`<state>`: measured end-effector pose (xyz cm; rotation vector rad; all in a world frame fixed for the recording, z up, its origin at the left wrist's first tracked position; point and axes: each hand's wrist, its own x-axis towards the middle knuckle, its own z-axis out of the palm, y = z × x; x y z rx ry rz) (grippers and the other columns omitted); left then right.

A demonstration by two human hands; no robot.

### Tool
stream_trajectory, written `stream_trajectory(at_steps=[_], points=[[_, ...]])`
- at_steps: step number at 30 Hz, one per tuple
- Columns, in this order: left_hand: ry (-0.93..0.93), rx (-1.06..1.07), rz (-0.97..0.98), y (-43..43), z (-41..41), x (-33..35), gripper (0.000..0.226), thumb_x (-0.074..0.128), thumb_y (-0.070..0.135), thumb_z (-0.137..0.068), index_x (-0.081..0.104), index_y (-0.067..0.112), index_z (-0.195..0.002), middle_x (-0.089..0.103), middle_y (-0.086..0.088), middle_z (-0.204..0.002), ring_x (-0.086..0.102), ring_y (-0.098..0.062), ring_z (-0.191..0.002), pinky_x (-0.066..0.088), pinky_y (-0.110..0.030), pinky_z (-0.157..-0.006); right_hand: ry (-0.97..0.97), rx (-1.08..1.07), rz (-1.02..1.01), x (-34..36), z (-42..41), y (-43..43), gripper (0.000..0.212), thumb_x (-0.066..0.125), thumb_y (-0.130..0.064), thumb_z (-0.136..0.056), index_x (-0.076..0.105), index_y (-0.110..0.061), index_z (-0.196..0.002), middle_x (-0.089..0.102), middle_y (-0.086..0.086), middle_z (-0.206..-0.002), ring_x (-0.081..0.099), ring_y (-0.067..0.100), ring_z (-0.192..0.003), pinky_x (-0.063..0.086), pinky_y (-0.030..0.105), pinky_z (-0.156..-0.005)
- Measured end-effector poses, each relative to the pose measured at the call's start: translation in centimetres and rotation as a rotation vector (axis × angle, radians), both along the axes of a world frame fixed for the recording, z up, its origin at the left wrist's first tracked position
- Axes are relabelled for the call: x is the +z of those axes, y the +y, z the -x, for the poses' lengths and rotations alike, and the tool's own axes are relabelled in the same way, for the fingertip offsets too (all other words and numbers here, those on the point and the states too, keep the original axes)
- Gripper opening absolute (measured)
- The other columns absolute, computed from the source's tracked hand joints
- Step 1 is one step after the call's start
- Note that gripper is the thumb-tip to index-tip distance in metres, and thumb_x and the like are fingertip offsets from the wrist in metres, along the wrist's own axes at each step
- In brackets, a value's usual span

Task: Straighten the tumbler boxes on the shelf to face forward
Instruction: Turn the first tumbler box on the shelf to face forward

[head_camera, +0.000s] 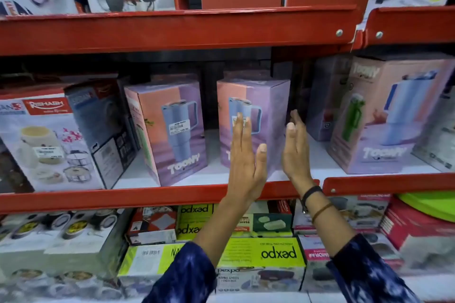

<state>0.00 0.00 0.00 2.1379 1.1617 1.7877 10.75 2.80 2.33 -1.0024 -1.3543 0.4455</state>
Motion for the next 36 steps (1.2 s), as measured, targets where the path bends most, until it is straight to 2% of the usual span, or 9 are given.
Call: stream_trajectory(at_steps=[8,14,17,21,24,27,30,32,36], points=[[-0.1,0.142,0.245,1.6,-1.4,-1.7,0.071,0.044,0.034,-0.097,0.0,0.02,-0.15,-0.011,-0.002,-0.161,-0.011,-0.012,-0.148,0.01,-0.039,-0.122,0.195,0.167,0.298,-0.7,-1.5,2.6,0.041,0.042,-0.043,-0.094,0.059,-0.018,-0.121,0.059,0.007,-0.131,0.054,0.023,-0.122,0.04,0.047,-0.109],[-0.21,0.108,0.215,0.9,-0.5,0.1,0.067,0.049,0.025,-0.097,0.007,0.019,-0.149,0.006,0.012,-0.154,0.002,0.001,-0.143,0.004,-0.012,-0.114,0.264,0.24,0.19,-0.2,-1.7,2.3,0.024,0.042,-0.029,-0.098,0.065,-0.023,-0.1,0.069,-0.004,-0.1,0.068,0.007,-0.092,0.054,0.021,-0.077],[-0.23,0.059,0.136,1.1,0.7,0.7,0.063,0.049,0.022,-0.097,0.013,0.021,-0.149,0.017,0.004,-0.156,0.014,-0.008,-0.145,0.014,-0.017,-0.118,0.228,0.311,0.143,0.6,-2.0,2.4,0.019,0.049,-0.019,-0.095,0.063,-0.023,-0.107,0.068,-0.003,-0.107,0.065,0.01,-0.096,0.054,0.022,-0.078],[-0.329,-0.108,0.051,1.3,2.0,1.3,0.065,0.045,0.009,-0.097,0.016,0.04,-0.146,0.025,0.005,-0.157,0.025,-0.011,-0.145,0.031,-0.044,-0.117,0.162,0.457,0.16,1.6,-2.7,3.9,0.052,0.059,-0.017,-0.089,0.041,-0.022,-0.137,0.047,0.004,-0.145,0.048,0.017,-0.129,0.044,0.036,-0.105],[-0.301,-0.085,0.01,1.5,2.6,1.6,0.063,0.042,-0.003,-0.096,0.024,0.037,-0.142,0.024,-0.007,-0.157,0.02,-0.005,-0.145,0.024,-0.025,-0.117,0.082,0.528,0.258,2.1,-3.3,4.7,0.109,0.076,-0.055,-0.062,0.017,-0.023,-0.148,0.026,0.001,-0.157,0.029,0.016,-0.141,0.027,0.039,-0.117],[-0.223,-0.08,-0.007,1.3,2.9,2.0,0.051,0.043,0.001,-0.097,0.034,0.029,-0.138,0.023,-0.014,-0.157,0.015,0.007,-0.142,0.019,-0.007,-0.11,0.148,0.571,0.321,2.3,-3.4,4.9,0.137,0.084,-0.064,-0.037,0.018,-0.017,-0.147,0.04,0.0,-0.145,0.041,0.013,-0.132,0.034,0.031,-0.112],[-0.109,-0.072,0.039,1.4,2.9,2.5,0.067,0.058,0.03,-0.089,0.024,0.023,-0.146,0.007,-0.008,-0.162,0.005,0.008,-0.144,0.014,-0.005,-0.11,0.191,0.49,0.3,2.0,-3.7,5.0,0.124,0.088,-0.053,-0.039,0.031,-0.016,-0.143,0.054,-0.001,-0.127,0.051,0.013,-0.119,0.044,0.028,-0.103],[-0.022,-0.051,0.097,1.9,3.2,2.5,0.093,0.066,0.048,-0.077,0.011,0.027,-0.15,-0.008,-0.001,-0.162,-0.004,-0.001,-0.147,0.01,-0.013,-0.116,0.206,0.439,0.238,1.7,-3.7,4.8,0.086,0.084,-0.025,-0.063,0.041,-0.013,-0.137,0.06,-0.001,-0.118,0.057,0.013,-0.112,0.051,0.024,-0.095],[0.013,-0.03,0.162,2.4,3.8,2.6,0.09,0.063,0.043,-0.086,0.001,0.031,-0.149,-0.01,0.006,-0.162,-0.006,0.0,-0.146,0.007,-0.005,-0.111,0.225,0.272,0.117,1.5,-3.3,4.2,0.046,0.068,0.003,-0.076,0.053,-0.009,-0.118,0.065,0.005,-0.105,0.066,0.007,-0.088,0.055,0.02,-0.076]])
